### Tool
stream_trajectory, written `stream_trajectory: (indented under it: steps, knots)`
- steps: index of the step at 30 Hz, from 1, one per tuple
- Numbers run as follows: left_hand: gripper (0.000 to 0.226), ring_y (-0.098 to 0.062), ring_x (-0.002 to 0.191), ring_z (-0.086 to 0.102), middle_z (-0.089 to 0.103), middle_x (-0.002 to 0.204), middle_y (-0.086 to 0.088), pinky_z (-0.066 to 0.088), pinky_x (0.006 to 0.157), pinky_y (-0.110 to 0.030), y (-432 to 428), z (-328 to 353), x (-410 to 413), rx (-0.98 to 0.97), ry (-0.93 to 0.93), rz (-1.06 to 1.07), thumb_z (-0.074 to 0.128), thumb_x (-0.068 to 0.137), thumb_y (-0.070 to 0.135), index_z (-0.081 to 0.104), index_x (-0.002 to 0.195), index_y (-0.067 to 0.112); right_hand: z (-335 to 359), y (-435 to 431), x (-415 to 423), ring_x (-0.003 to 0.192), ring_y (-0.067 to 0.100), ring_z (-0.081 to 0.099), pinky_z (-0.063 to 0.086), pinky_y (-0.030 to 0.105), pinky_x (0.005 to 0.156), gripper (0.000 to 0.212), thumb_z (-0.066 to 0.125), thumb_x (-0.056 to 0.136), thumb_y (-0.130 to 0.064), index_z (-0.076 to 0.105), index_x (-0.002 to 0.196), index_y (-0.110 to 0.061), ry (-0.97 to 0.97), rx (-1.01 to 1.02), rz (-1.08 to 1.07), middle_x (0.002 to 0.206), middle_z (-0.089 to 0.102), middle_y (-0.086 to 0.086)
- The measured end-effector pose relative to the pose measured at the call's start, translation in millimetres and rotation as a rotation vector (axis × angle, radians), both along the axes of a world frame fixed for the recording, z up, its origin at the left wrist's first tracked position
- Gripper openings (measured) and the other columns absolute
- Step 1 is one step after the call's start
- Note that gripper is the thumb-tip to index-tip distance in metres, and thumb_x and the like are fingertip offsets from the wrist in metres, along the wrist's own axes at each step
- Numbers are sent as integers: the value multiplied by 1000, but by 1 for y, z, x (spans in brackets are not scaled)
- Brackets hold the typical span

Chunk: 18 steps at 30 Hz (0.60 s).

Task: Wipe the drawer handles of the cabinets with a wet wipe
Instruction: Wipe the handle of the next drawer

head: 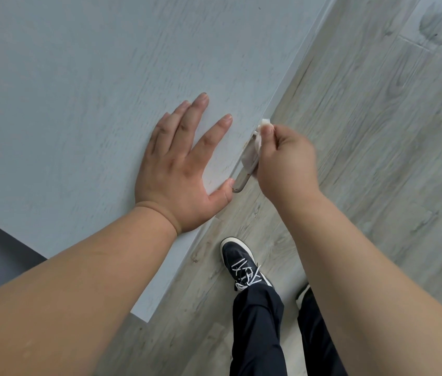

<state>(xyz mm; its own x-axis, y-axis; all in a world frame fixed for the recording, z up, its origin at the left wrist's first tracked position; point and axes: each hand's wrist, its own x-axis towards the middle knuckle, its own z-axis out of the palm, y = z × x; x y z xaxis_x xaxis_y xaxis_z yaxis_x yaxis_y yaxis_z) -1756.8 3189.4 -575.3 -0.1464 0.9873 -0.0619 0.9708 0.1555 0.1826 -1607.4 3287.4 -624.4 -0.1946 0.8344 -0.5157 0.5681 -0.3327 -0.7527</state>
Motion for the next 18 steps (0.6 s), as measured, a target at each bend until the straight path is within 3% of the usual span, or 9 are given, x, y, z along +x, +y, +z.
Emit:
stream_trajectory:
  steps: [2, 5, 7, 9, 11, 14, 18]
  knots:
    - [85, -37, 154, 26, 27, 169, -14, 24, 124, -55, 0, 0, 0, 2, 2, 1, 63, 80, 51, 42, 158, 24, 1, 0, 0, 69, 35, 62, 57, 53, 63, 52, 39, 105, -48, 56, 76, -8, -12, -19, 11, 70, 61, 14]
    - [85, -37, 154, 26, 27, 169, -13, 24, 124, -55, 0, 0, 0, 2, 3, 3, 63, 81, 51, 42, 158, 25, 7, -13, 3, 60, 25, 53, 47, 42, 56, 47, 36, 110, -44, 55, 81, -12, -78, 56, 71, 63, 56, 4]
    - [84, -37, 154, 27, 27, 169, -13, 24, 124, -55, 0, 0, 0, 3, 2, 2, 63, 81, 52, 41, 158, 25, 13, -23, 6, 56, 19, 51, 37, 33, 53, 37, 34, 110, -43, 60, 95, -20, -100, 97, 132, 60, 54, -3]
    - [84, -36, 154, 26, 27, 169, -13, 23, 125, -54, -1, 1, 1, 0, 1, 6, 62, 82, 53, 41, 158, 26, 17, -22, 8, 58, 20, 52, 38, 34, 54, 29, 35, 110, -39, 61, 110, -26, -131, 139, 213, 62, 55, -2]
    - [84, -35, 154, 24, 26, 170, -12, 22, 126, -53, -1, 2, 1, -5, 1, 9, 61, 82, 53, 39, 159, 27, 18, -10, 11, 61, 29, 53, 45, 40, 56, 26, 39, 109, -35, 58, 101, -20, -181, 204, 327, 65, 57, 4]
    - [85, -34, 155, 23, 25, 170, -12, 21, 126, -53, -1, 2, 0, -19, 6, 12, 60, 81, 54, 39, 159, 27, 20, 9, 13, 61, 31, 50, 41, 39, 55, 34, 46, 107, -33, 50, 78, -16, -255, 285, 475, 59, 49, 2]
    - [87, -35, 154, 25, 27, 169, -13, 22, 125, -53, 1, 4, 2, -25, 13, 8, 61, 79, 54, 42, 158, 26, 21, 3, 17, 57, 22, 49, 34, 33, 51, 42, 38, 109, -40, 52, 77, -17, -289, 203, 399, 61, 52, 0]
